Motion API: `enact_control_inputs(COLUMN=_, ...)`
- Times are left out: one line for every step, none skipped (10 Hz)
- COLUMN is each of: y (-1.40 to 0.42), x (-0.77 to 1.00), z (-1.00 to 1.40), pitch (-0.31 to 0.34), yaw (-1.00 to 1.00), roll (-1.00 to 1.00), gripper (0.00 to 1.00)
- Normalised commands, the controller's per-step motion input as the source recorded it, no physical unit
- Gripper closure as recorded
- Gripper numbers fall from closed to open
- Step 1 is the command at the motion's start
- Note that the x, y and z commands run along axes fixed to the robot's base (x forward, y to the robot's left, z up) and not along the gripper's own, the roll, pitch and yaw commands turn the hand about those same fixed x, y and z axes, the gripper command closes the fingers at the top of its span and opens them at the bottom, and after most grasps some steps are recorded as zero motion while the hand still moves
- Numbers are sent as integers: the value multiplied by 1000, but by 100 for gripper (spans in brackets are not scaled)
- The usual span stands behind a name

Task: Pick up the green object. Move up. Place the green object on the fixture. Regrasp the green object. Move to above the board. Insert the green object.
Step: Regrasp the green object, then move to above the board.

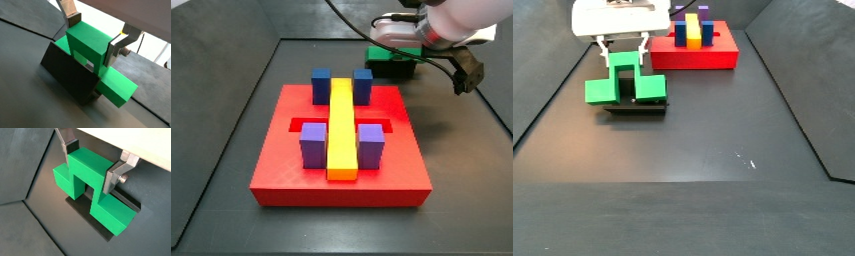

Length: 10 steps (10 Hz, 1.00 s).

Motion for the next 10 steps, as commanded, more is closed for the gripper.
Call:
enact_control_inputs(y=0, x=0, z=0, pitch=0, yaw=0, roll=0, gripper=100)
enact_control_inputs(y=0, x=0, z=0, pitch=0, yaw=0, roll=0, gripper=100)
enact_control_inputs(y=0, x=0, z=1400, pitch=0, yaw=0, roll=0, gripper=100)
enact_control_inputs(y=-42, x=-16, z=1400, pitch=-5, yaw=-67, roll=27, gripper=100)
enact_control_inputs(y=-39, x=-48, z=1400, pitch=-22, yaw=-75, roll=-14, gripper=100)
enact_control_inputs(y=-9, x=-52, z=1400, pitch=-22, yaw=-50, roll=-14, gripper=100)
enact_control_inputs(y=-25, x=-42, z=1400, pitch=44, yaw=-40, roll=-15, gripper=100)
enact_control_inputs(y=-38, x=-39, z=1400, pitch=62, yaw=-38, roll=0, gripper=100)
enact_control_inputs(y=-29, x=-30, z=1400, pitch=73, yaw=-19, roll=-6, gripper=100)
enact_control_inputs(y=-25, x=-8, z=813, pitch=89, yaw=-3, roll=-18, gripper=100)
